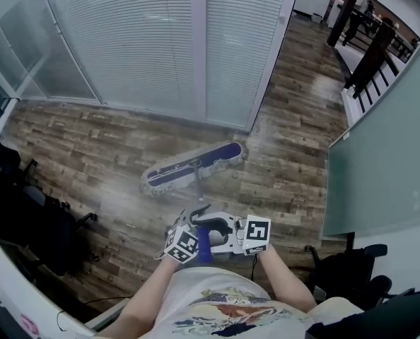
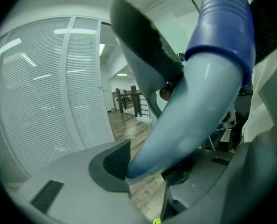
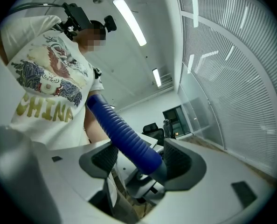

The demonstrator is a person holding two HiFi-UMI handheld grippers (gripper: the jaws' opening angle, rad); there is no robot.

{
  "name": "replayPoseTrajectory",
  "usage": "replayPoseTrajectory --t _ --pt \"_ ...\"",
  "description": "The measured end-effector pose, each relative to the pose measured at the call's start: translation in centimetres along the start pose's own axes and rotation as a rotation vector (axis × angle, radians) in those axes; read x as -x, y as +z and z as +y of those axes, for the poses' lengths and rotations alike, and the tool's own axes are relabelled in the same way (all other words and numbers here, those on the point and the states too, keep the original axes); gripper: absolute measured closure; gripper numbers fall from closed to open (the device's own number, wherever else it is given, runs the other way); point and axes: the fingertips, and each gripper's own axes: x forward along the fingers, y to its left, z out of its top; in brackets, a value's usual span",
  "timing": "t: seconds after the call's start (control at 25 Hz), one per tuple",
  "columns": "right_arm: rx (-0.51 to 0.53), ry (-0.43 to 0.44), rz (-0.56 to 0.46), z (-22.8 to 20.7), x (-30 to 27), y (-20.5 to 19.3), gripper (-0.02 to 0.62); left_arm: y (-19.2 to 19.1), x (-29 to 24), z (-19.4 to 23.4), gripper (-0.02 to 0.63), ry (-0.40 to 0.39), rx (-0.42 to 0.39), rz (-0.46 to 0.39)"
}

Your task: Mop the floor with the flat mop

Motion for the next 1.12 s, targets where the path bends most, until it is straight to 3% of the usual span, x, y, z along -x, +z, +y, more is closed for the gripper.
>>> replayPoseTrajectory --t 0.56,0.92,1.12 --pt "0.025 -0.040 -0.005 -17.5 -7.9 3.4 0.310 -2.7 -2.0 19.1 0.480 -0.023 -0.001 -0.032" --pt "0.005 -0.090 0.012 -21.0 -10.1 2.7 0.308 -4.5 -2.0 22.4 0.480 -0.052 -0.034 -0.026" --pt "0.015 -0.092 0.009 -22.2 -12.3 3.5 0.308 -4.5 -0.8 24.5 0.479 -0.052 -0.006 -0.055"
